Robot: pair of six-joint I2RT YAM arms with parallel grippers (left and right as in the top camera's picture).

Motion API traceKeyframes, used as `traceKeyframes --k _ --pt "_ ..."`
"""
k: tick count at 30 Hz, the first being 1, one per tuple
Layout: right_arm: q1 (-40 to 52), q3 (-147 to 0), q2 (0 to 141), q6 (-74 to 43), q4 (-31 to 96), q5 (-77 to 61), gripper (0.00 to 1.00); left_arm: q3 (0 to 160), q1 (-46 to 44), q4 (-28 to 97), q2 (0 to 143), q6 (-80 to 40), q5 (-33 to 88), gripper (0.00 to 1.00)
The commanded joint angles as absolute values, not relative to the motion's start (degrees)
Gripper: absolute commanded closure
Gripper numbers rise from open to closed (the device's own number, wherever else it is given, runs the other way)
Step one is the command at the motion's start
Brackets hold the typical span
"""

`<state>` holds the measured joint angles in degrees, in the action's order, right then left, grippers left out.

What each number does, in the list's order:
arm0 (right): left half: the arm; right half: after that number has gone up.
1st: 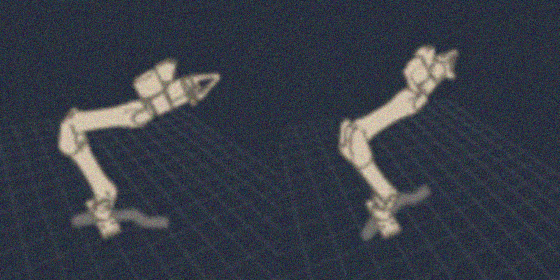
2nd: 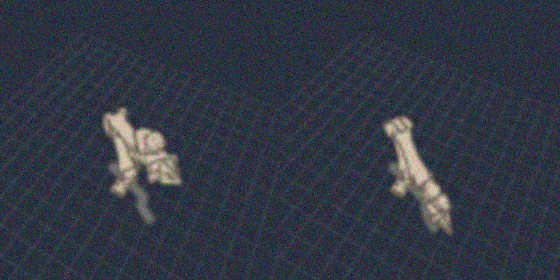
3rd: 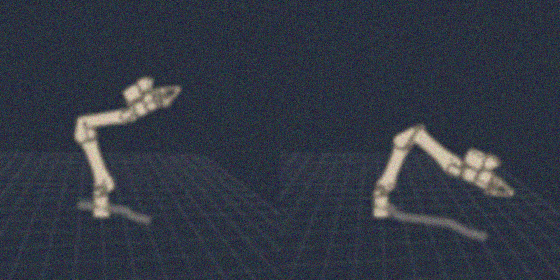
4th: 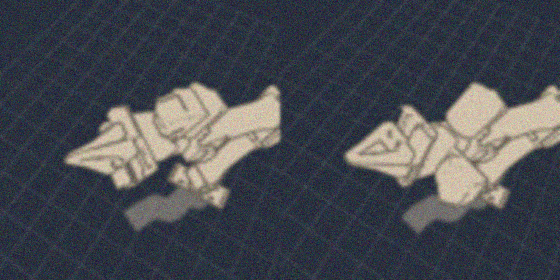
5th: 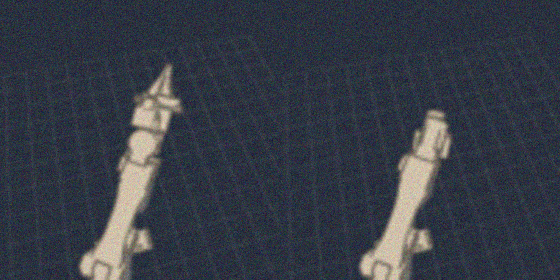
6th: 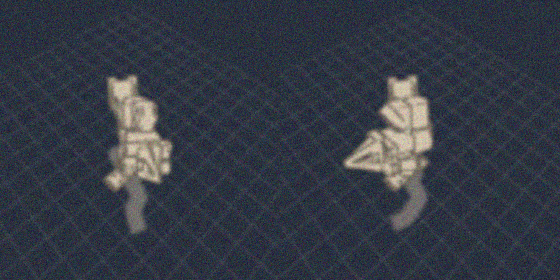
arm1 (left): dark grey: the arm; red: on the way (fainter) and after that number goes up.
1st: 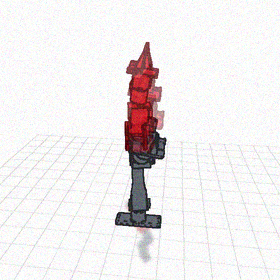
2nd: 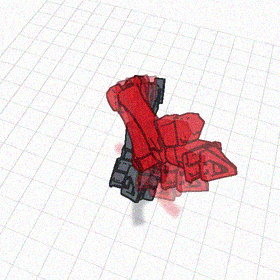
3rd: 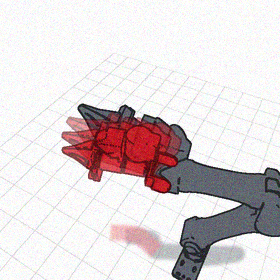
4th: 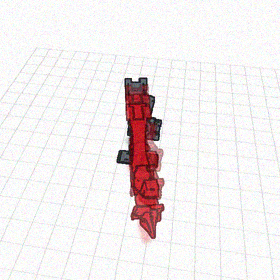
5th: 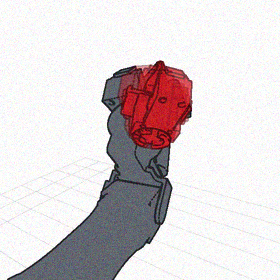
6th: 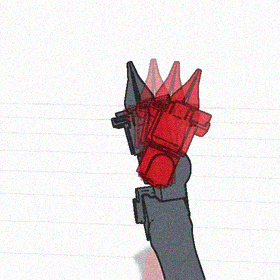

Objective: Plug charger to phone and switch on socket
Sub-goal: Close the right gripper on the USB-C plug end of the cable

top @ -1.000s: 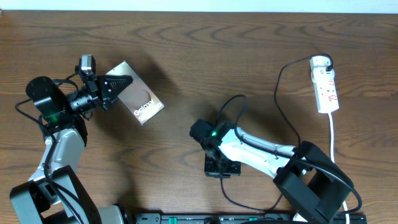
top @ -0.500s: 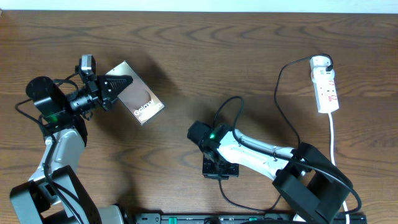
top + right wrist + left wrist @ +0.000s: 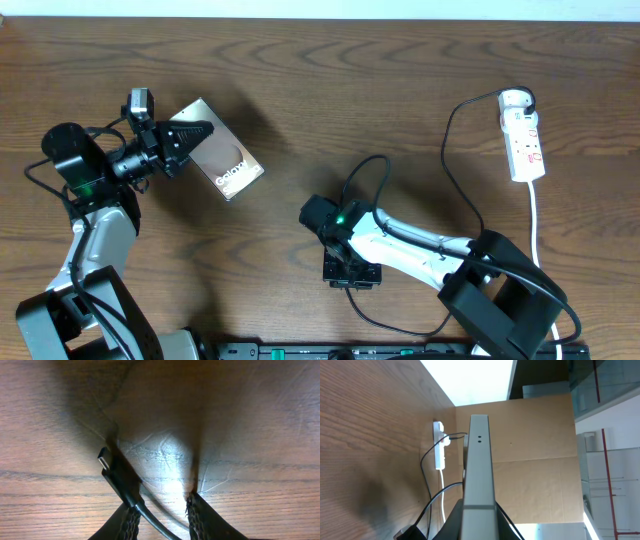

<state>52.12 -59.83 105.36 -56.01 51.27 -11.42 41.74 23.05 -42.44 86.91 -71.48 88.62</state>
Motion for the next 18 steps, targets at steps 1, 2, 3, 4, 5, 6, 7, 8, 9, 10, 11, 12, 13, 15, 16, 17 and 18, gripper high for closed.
traceKeyframes --k 1,2,3,4,5,6,7,8,9,10,11,12,13,15,16,17,18 --pt "52.5 -58.7 106.9 -56.4 50.3 -8.9 0.69 44.0 23.2 -43.0 86.5 -70.5 90.1 0.92" --pt "52.5 -58.7 106.9 -56.4 50.3 -8.9 0.71 44.0 23.2 -43.0 86.5 -70.5 90.1 0.93" --pt "52.5 -58.7 106.9 -56.4 50.3 -8.9 0.72 44.0 23.2 -43.0 86.5 -70.5 90.1 0.92" --pt "52.5 -58.7 106.9 -56.4 50.3 -8.9 0.72 44.0 23.2 -43.0 86.5 -70.5 90.1 0.93" --pt "52.5 -58.7 106.9 -56.4 50.3 -8.9 0.72 44.0 23.2 -43.0 86.5 -70.5 90.1 0.92" --pt "52.5 -58.7 106.9 -56.4 50.3 -8.9 0.71 44.0 23.2 -43.0 86.5 -70.5 90.1 0.93" --pt "52.5 -58.7 106.9 -56.4 50.3 -8.9 0.69 44.0 23.2 -43.0 86.5 -70.5 90.1 0.93" --pt "52.5 -58.7 106.9 -56.4 50.3 -8.7 0.69 44.0 23.2 -43.0 86.5 -70.5 90.1 0.93" --pt "52.5 -58.7 106.9 -56.4 50.2 -8.3 0.67 44.0 23.2 -43.0 86.5 -70.5 90.1 0.93" --pt "52.5 -58.7 106.9 -56.4 49.8 -7.8 0.64 44.0 23.2 -43.0 86.5 -70.5 90.1 0.93" --pt "52.5 -58.7 106.9 -56.4 49.6 -7.7 0.62 44.0 23.2 -43.0 86.5 -70.5 90.1 0.93" --pt "52.5 -58.7 106.9 -56.4 49.1 -7.6 0.61 44.0 23.2 -43.0 86.5 -70.5 90.1 0.93" --pt "52.5 -58.7 106.9 -56.3 48.8 -7.6 0.61 44.0 23.2 -43.0 86.5 -70.5 90.1 0.92" --pt "52.5 -58.7 106.9 -56.1 48.2 -7.6 0.61 44.0 23.2 -43.0 86.5 -70.5 90.1 0.92" --pt "52.5 -58.7 106.9 -55.4 47.9 -7.6 0.61 44.0 23.2 -43.0 86.5 -70.5 90.1 0.93" --pt "52.5 -58.7 106.9 -54.9 47.8 -7.6 0.61 44.0 23.2 -43.0 86.5 -70.5 90.1 0.92" --pt "52.5 -58.7 106.9 -54.3 47.7 -7.6 0.60 44.0 23.2 -43.0 86.5 -70.5 90.1 0.93"
